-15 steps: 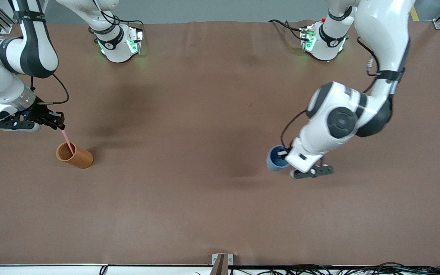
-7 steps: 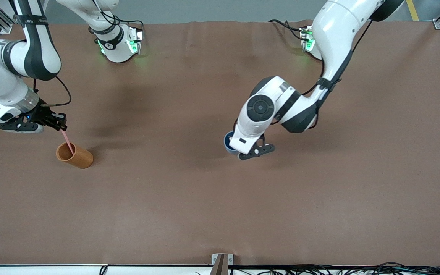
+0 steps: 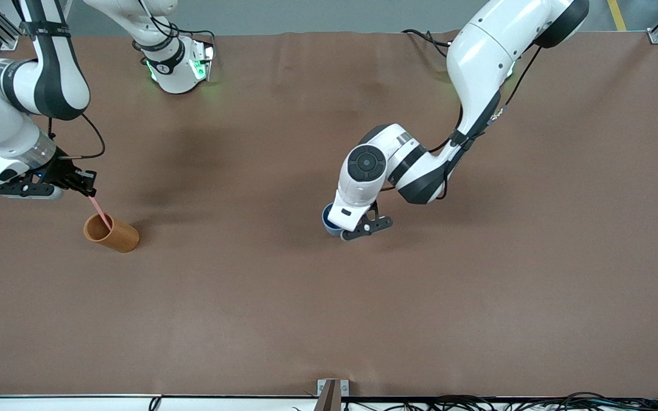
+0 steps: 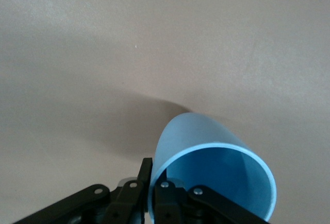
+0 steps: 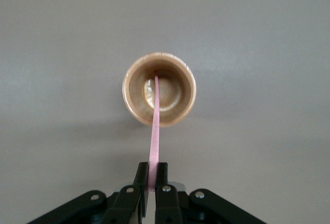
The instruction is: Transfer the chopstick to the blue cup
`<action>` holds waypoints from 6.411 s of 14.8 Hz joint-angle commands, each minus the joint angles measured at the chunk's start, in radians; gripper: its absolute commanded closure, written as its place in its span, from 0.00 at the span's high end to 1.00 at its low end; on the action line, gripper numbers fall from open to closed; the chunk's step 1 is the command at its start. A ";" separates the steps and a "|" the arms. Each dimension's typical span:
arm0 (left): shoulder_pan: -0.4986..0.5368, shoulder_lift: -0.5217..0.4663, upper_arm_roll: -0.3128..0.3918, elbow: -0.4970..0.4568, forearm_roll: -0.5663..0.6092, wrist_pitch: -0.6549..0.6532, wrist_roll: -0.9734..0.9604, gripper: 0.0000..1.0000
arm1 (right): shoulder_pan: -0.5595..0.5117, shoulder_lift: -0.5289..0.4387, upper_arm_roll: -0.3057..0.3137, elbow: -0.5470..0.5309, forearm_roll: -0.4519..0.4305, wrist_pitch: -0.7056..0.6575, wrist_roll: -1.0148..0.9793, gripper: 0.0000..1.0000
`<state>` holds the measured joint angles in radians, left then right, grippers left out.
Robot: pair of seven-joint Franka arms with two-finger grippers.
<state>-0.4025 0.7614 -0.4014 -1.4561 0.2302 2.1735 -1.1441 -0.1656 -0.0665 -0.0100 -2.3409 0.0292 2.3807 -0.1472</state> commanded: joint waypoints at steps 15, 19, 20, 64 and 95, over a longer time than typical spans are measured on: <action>0.189 -0.370 0.154 0.017 -0.172 -0.342 0.648 1.00 | 0.349 0.122 0.013 0.831 -0.046 -0.905 0.536 0.03; 0.195 -0.486 0.295 0.017 -0.241 -0.492 0.939 1.00 | 0.584 0.190 0.013 0.911 -0.032 -0.905 0.883 0.03; 0.197 -0.520 0.324 0.017 -0.249 -0.527 1.004 1.00 | 0.639 0.226 0.013 0.951 -0.031 -0.905 0.973 0.02; 0.251 -0.668 0.366 0.034 -0.241 -0.683 1.120 1.00 | 0.685 0.401 0.004 1.141 -0.009 -0.808 0.912 1.00; 0.251 -0.665 0.368 0.051 -0.242 -0.683 1.118 1.00 | 0.136 0.097 0.012 0.968 -0.045 -0.949 0.061 1.00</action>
<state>-0.1570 0.0932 -0.0325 -1.4191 -0.0031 1.4912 -0.0355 -0.0372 -0.0094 0.0015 -1.4380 -0.0209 1.4676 -0.0643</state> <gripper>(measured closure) 0.000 0.000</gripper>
